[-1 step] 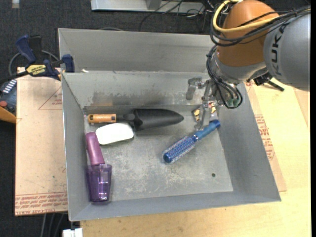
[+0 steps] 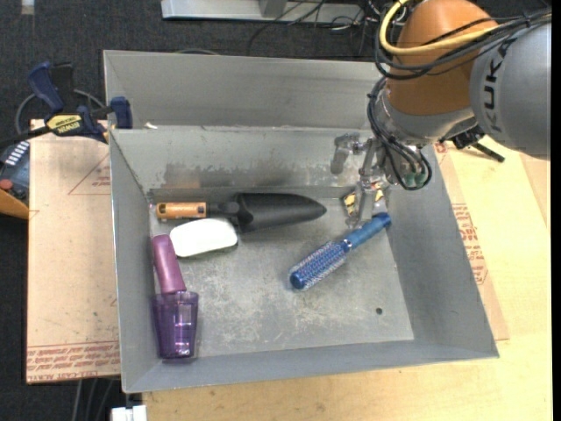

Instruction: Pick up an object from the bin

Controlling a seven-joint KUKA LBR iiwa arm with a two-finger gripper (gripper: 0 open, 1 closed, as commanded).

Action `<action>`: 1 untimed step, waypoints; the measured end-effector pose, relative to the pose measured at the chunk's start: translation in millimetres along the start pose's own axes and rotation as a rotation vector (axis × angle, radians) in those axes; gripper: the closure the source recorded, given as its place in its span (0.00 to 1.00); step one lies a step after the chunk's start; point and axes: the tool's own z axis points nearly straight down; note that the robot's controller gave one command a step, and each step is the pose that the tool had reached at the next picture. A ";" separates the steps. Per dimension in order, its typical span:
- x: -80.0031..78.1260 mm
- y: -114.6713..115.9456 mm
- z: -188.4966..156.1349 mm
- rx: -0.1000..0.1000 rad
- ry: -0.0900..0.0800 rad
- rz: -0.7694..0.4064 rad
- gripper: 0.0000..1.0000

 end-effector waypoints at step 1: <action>5.9 -14.1 107.4 -0.001 0.001 -0.086 0.00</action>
Offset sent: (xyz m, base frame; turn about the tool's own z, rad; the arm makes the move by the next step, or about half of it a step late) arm -0.0475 0.0262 -0.1296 -0.4015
